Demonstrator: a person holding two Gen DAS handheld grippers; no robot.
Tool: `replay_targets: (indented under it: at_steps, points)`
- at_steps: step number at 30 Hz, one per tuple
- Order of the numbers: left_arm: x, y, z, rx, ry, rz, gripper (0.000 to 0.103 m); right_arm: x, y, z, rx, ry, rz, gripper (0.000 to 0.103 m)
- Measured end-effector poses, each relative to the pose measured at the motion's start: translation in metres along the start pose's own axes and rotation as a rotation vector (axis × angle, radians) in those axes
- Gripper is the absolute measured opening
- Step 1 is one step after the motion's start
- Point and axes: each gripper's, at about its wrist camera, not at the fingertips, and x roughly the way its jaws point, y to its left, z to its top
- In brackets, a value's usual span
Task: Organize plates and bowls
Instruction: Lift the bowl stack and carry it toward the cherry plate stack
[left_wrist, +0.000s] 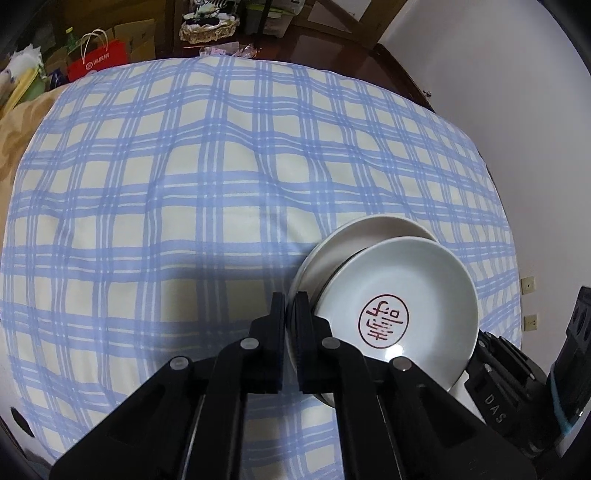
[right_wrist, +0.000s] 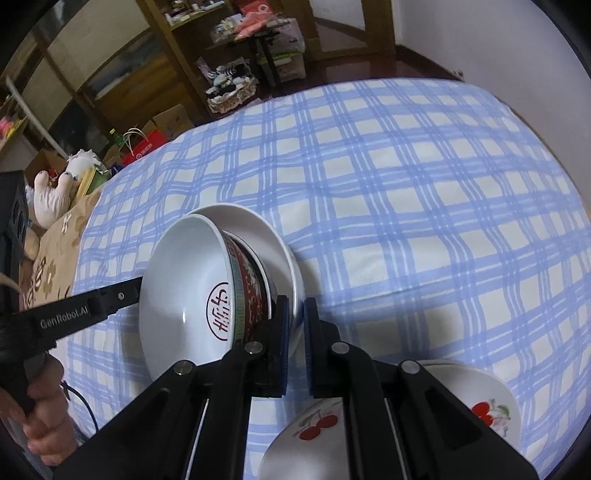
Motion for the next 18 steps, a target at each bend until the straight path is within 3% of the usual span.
replay_targets:
  at_steps: [18]
  points:
    - [-0.016, -0.003, -0.006, 0.019, -0.032, -0.023, 0.003, -0.01, -0.01, 0.0, 0.069, 0.011, 0.022, 0.007]
